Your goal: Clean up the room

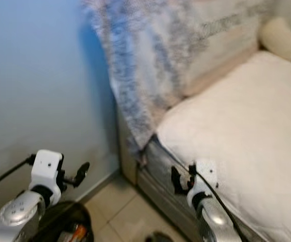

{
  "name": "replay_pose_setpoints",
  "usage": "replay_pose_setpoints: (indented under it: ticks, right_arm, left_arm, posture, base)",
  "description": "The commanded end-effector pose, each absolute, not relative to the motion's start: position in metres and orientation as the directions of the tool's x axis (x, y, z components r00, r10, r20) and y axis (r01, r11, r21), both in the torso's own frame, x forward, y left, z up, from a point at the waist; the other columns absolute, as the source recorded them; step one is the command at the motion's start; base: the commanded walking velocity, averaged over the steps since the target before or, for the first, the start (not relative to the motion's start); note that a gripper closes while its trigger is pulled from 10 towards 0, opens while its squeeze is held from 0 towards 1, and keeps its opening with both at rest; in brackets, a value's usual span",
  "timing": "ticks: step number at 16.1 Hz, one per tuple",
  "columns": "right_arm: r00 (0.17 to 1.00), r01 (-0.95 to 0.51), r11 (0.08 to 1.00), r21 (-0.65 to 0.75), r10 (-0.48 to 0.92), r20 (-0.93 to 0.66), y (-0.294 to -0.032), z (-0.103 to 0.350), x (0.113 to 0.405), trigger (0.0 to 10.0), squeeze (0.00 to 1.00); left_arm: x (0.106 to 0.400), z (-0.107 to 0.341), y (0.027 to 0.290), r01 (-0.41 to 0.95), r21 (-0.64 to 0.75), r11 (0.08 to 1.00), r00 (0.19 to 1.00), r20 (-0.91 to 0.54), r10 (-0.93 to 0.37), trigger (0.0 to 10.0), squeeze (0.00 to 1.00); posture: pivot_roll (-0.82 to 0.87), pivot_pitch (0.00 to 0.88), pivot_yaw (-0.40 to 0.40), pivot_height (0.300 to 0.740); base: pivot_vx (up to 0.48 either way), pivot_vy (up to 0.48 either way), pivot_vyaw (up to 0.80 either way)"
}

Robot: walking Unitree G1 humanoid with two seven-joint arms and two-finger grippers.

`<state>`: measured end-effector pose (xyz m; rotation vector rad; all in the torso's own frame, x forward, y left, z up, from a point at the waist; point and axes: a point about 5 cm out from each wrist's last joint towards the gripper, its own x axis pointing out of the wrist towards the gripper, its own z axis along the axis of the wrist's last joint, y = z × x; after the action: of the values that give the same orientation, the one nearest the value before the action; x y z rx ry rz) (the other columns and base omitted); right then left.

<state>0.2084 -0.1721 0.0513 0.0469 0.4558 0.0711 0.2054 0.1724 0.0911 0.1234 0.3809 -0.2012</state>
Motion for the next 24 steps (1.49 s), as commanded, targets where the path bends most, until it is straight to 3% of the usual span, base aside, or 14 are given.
replay_pose_setpoints:
  ticks: [1, 11, 14, 19, 24]
  right_arm:
    - [0.906, -0.063, 0.998, 0.021, 0.066, -0.418, -0.179, 0.054, 0.209, 10.0, 1.00]
    - [0.910, -0.071, 0.997, 0.037, 0.080, -0.406, -0.176, 0.047, 0.217, 10.0, 1.00]
    - [0.907, -0.062, 0.997, 0.039, 0.073, -0.414, -0.180, 0.040, 0.220, 10.0, 1.00]
    - [0.868, -0.025, 0.999, 0.043, 0.043, -0.494, -0.202, -0.010, 0.225, 10.0, 1.00]
    - [0.794, 0.013, 0.999, 0.043, 0.016, -0.608, -0.206, -0.052, 0.211, 10.0, 0.99]
  left_arm:
    - [0.208, 0.093, 0.169, 0.220, 0.075, 0.973, 0.912, -0.369, -0.178, 10.0, 0.00]
    - [0.212, 0.097, 0.179, 0.152, 0.065, 0.986, 0.923, -0.366, -0.118, 10.0, 0.00]
    - [0.213, 0.095, 0.179, 0.096, -0.024, 0.995, 0.915, -0.390, -0.098, 10.0, 0.00]
    - [0.215, 0.098, 0.182, 0.061, -0.070, 0.996, 0.921, -0.380, -0.084, 10.0, 0.00]
    - [0.220, 0.097, 0.181, 0.036, -0.083, 0.996, 0.913, -0.401, -0.067, 10.0, 0.00]
  posture:
    - [-0.03, 0.000, 0.006, 0.740]
    - [-0.02, 0.000, -0.011, 0.740]
    - [-0.03, 0.000, 0.003, 0.740]
    - [-0.04, 0.000, 0.002, 0.740]
    - [-0.05, 0.000, 0.017, 0.740]
  base:
    - [0.000, 0.000, -0.78]
    - [0.000, 0.000, -0.78]
    - [0.000, 0.000, -0.78]
    - [0.000, 0.000, -0.77]
    - [0.000, 0.000, -0.76]
